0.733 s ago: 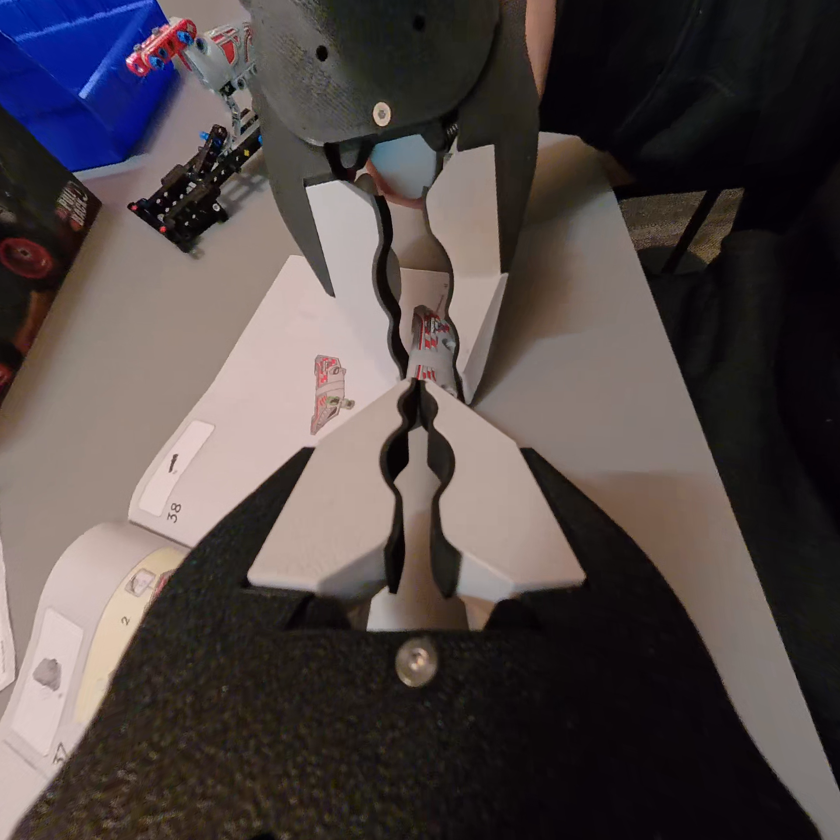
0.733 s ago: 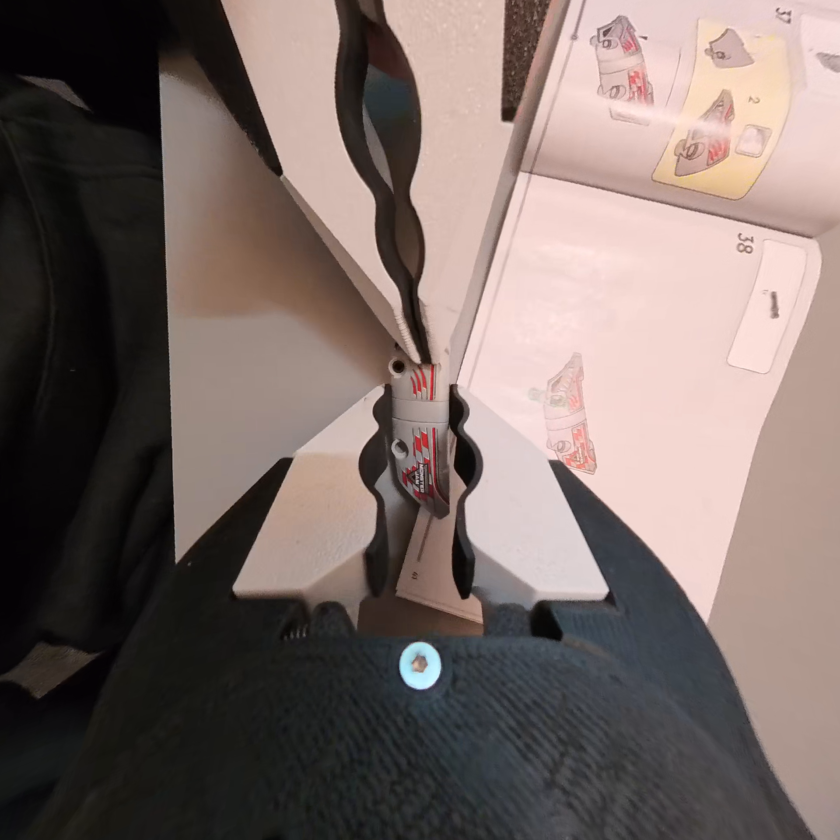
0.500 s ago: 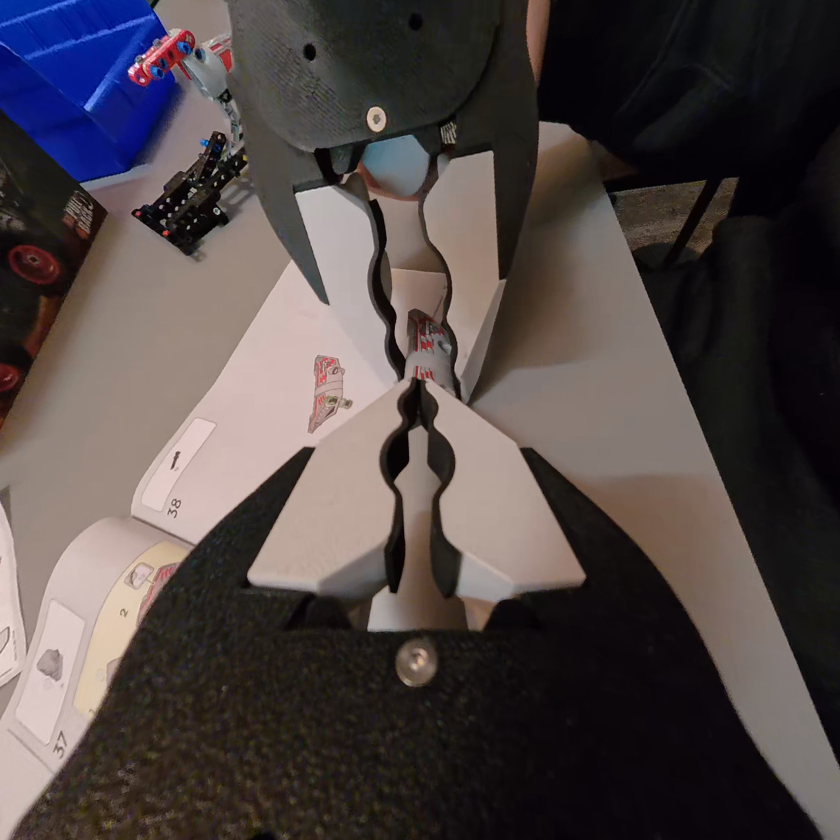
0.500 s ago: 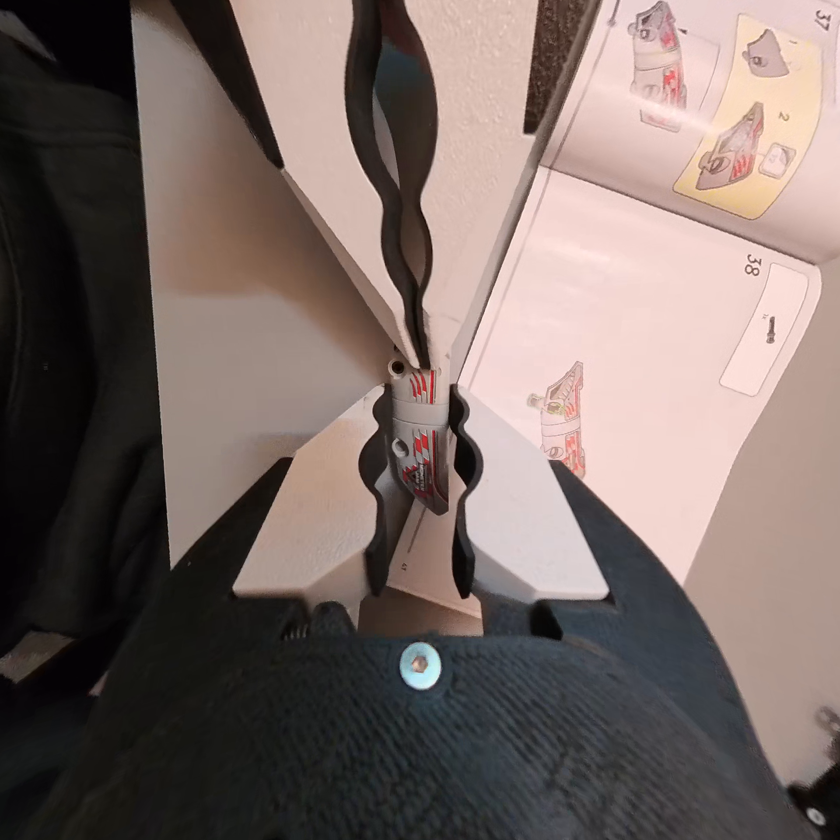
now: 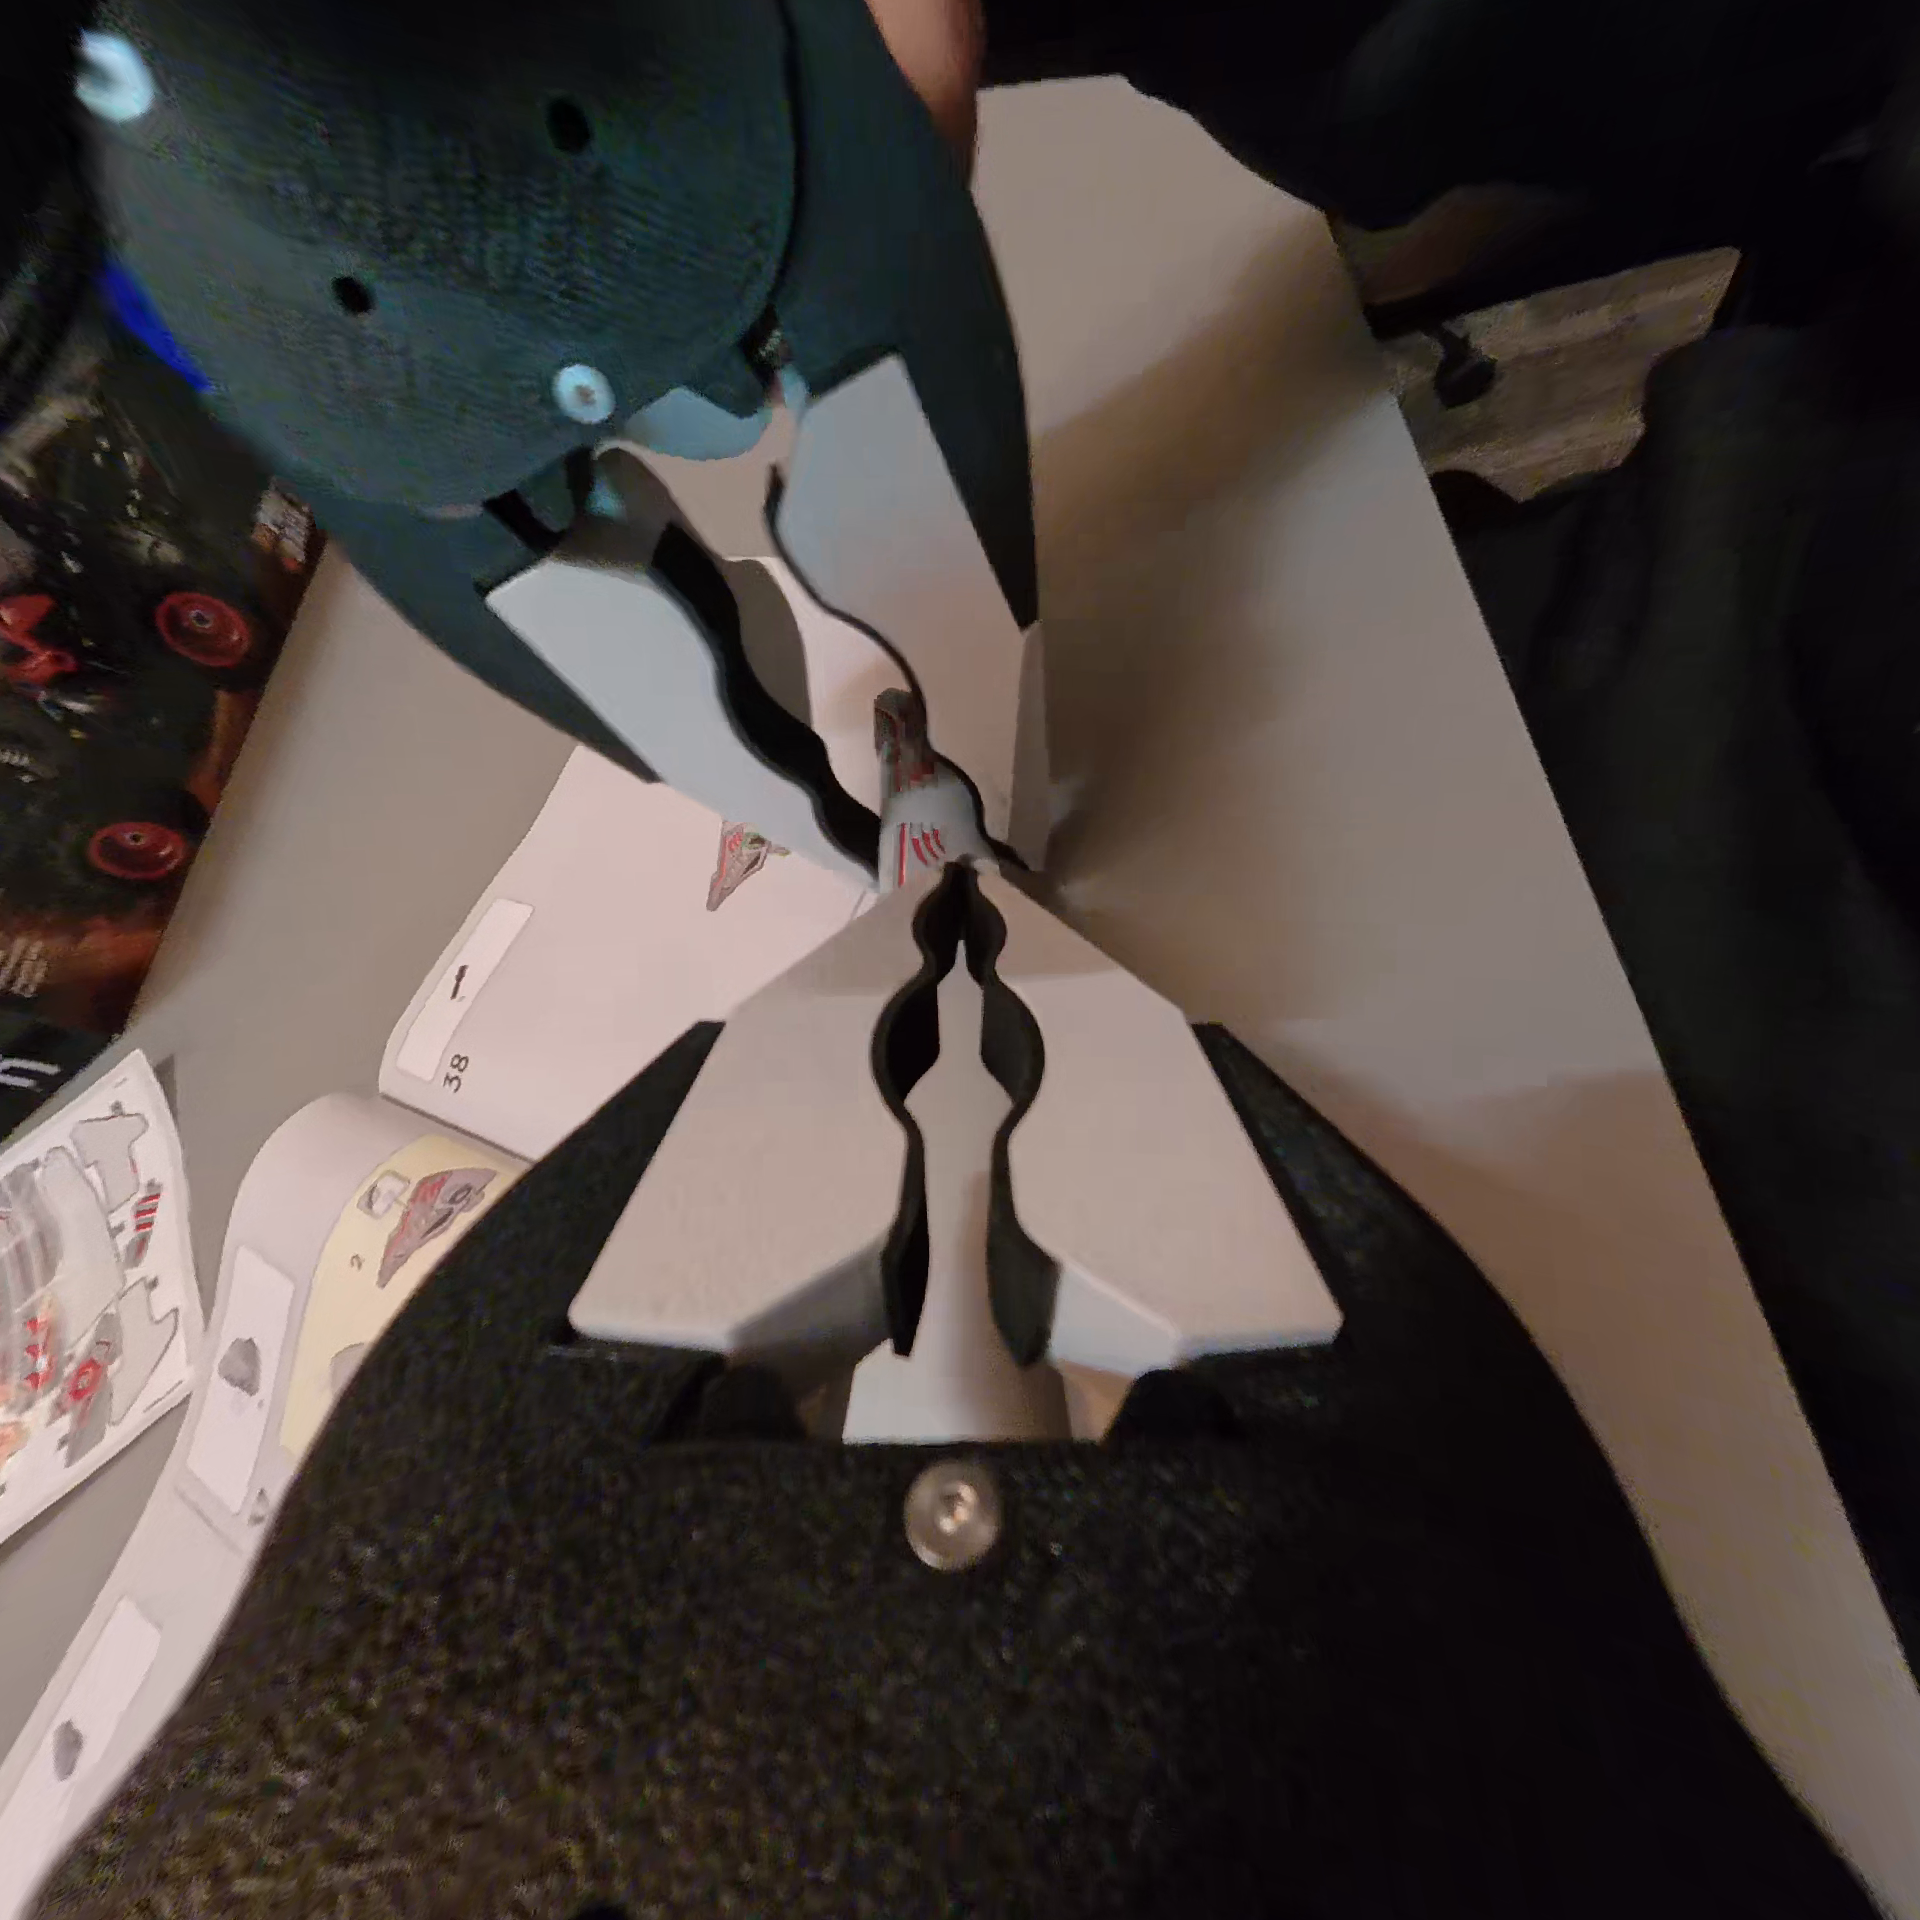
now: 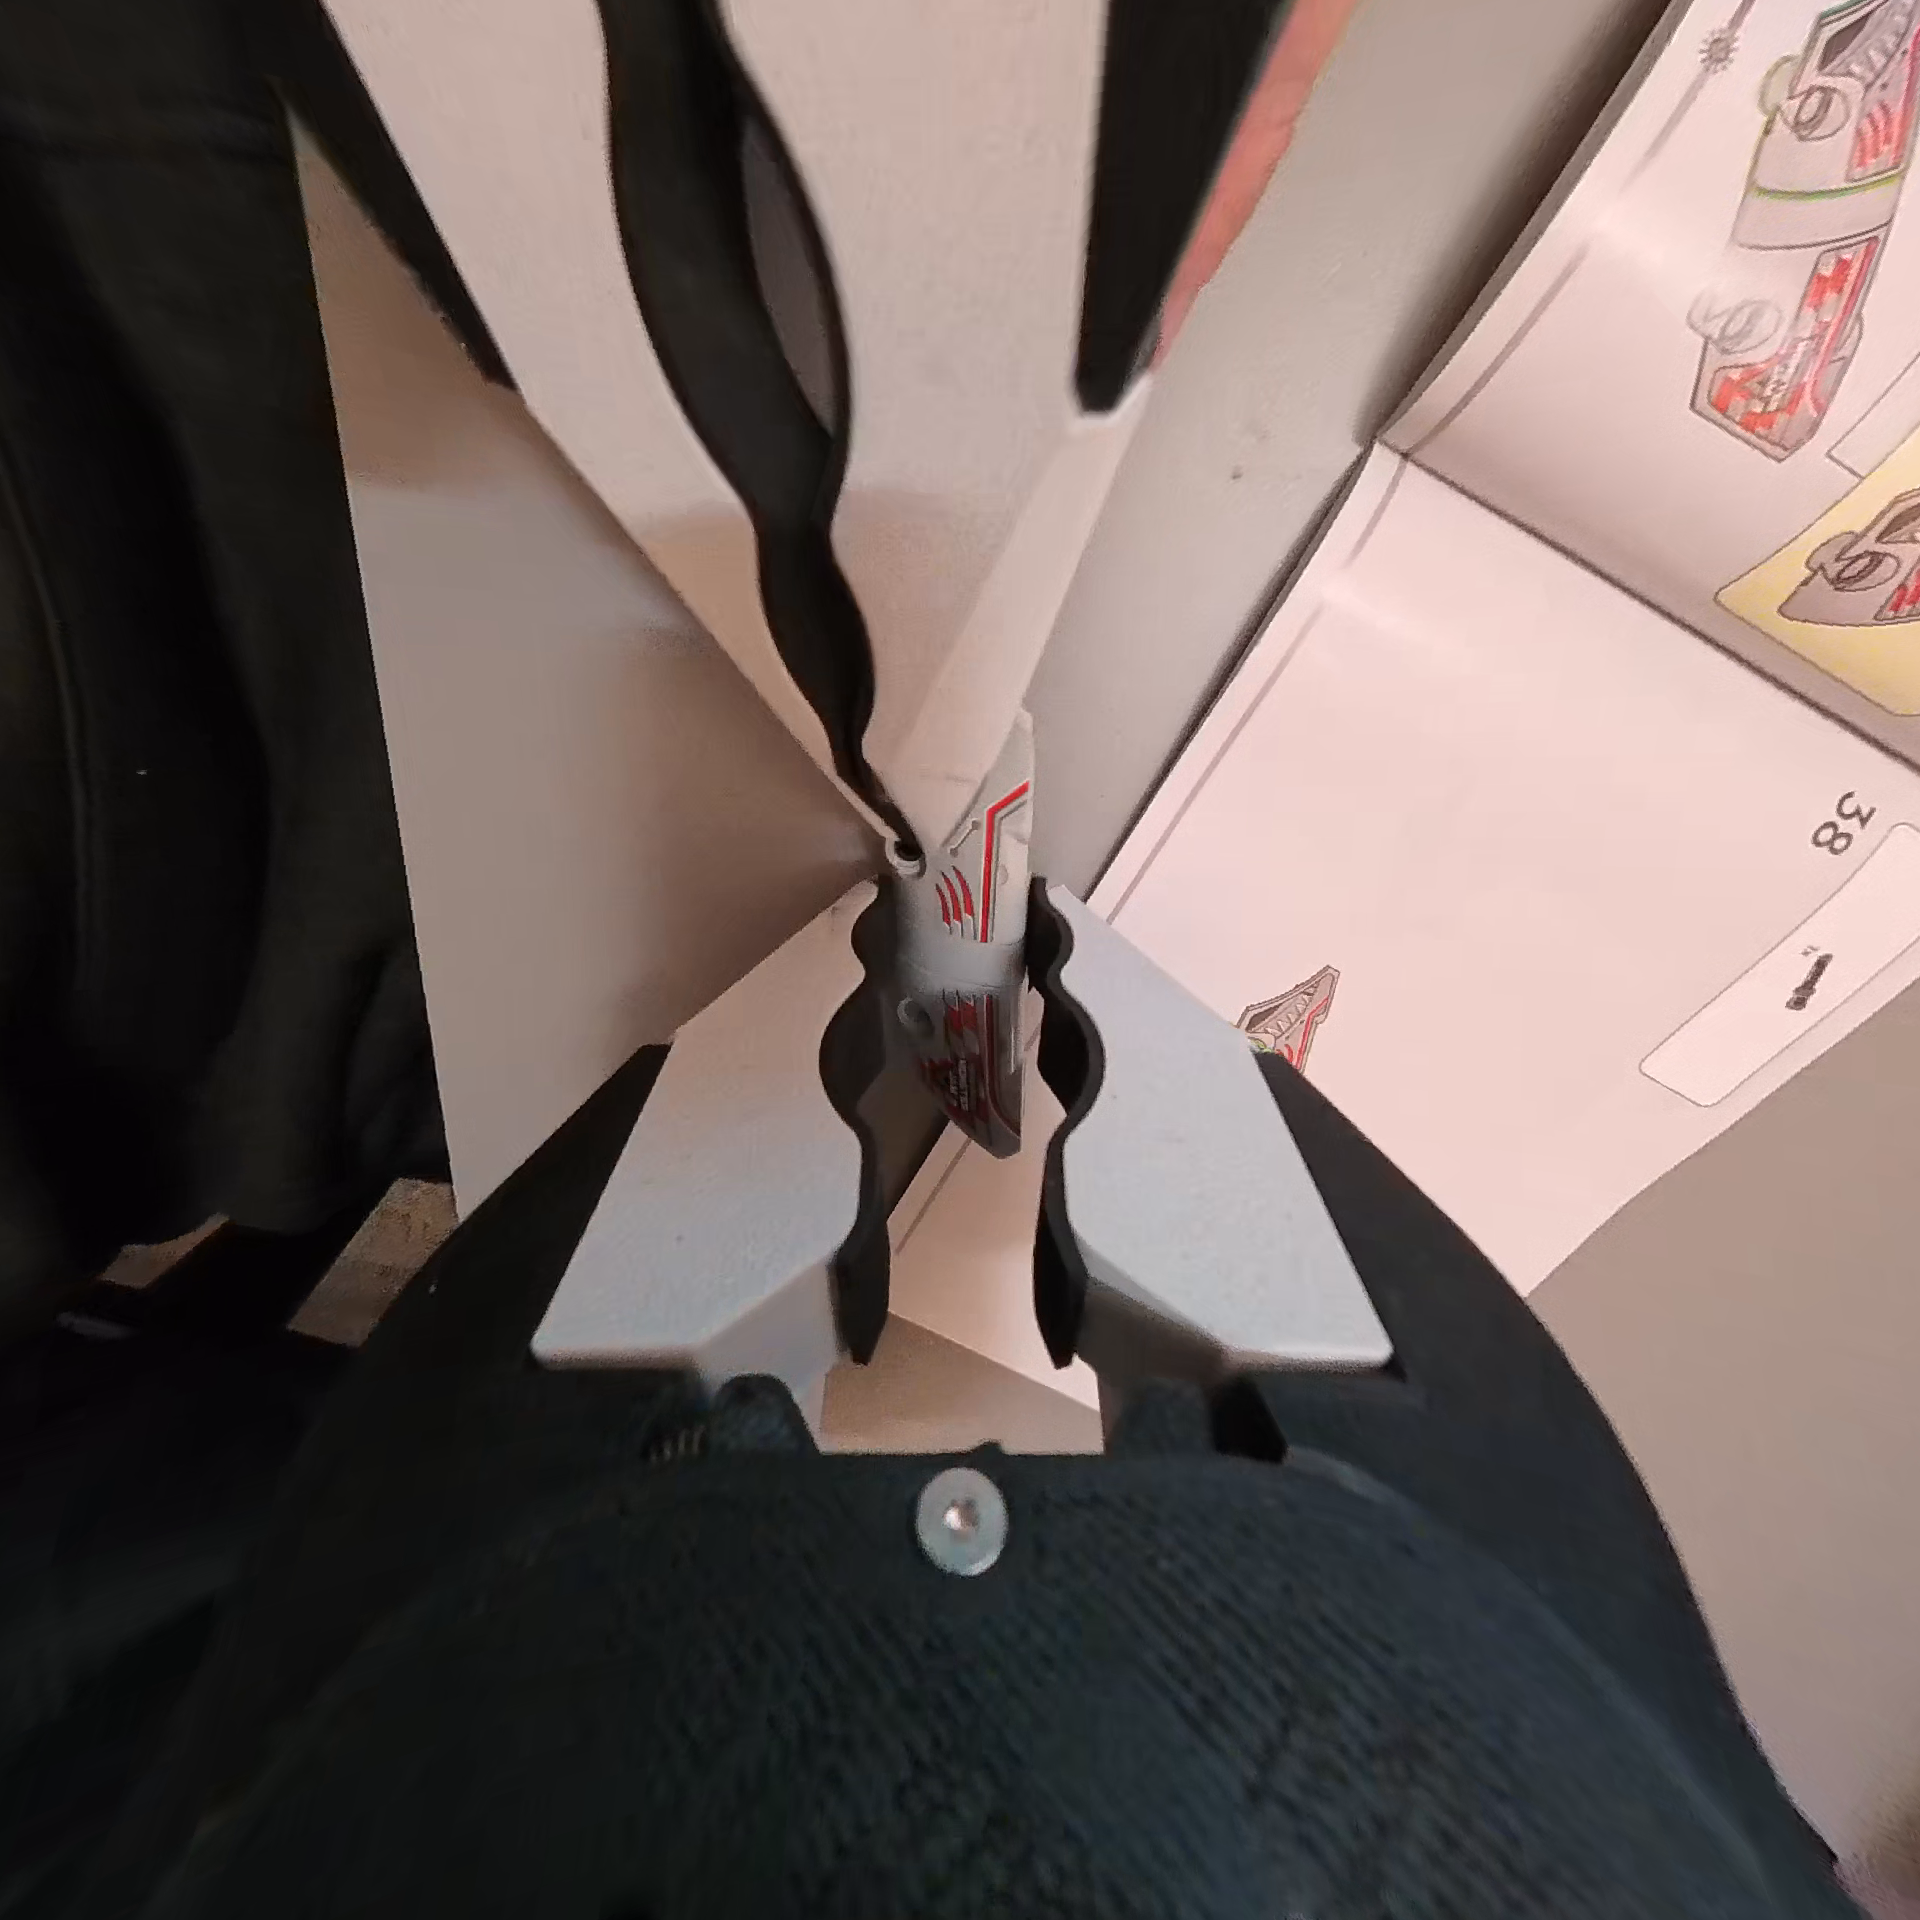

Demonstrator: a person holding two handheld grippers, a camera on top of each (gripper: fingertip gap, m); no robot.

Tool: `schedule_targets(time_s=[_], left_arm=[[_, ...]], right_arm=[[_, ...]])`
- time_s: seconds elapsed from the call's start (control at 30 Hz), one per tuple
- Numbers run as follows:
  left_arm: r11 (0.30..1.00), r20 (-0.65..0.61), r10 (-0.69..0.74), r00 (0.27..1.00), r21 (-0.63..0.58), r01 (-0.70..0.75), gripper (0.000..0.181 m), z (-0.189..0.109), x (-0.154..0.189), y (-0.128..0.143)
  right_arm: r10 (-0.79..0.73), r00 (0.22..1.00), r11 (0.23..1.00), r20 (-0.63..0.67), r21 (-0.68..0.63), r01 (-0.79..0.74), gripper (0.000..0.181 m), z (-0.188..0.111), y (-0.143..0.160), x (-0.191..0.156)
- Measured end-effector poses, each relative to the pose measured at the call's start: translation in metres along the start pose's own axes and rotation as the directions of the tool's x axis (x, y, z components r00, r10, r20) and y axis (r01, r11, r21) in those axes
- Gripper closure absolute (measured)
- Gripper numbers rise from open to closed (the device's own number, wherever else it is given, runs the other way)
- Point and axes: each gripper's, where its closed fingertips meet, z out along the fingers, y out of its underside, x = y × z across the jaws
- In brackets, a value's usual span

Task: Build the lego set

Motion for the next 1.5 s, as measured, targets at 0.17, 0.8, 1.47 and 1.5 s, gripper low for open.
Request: schedule_targets(time_s=[0.17,0.8,1.47,1.5], left_arm=[[0.997,0.031,0.077,0.997,-0.014,-0.076,0.181,0.006,0.002,0.001],[0.748,0.203,0.654,0.728,-0.311,-0.586,0.181,0.007,-0.020,-0.002],[0.790,0.339,0.612,0.714,-0.287,-0.541,0.150,-0.020,-0.013,0.000],[0.749,0.336,0.662,0.670,-0.337,-0.570,0.146,-0.019,-0.013,0.003]], right_arm=[[0.005,1.000,0.999,0.027,-0.042,-0.004,0.158,0.000,-0.001,0.001],[-0.018,1.000,0.986,0.017,-0.168,0.021,0.158,0.001,-0.004,0.000],[0.018,0.998,0.988,0.063,-0.156,-0.008,0.158,0.001,-0.004,0.001],[0.037,0.995,0.992,0.096,-0.127,-0.024,0.158,0.000,-0.005,0.001]])
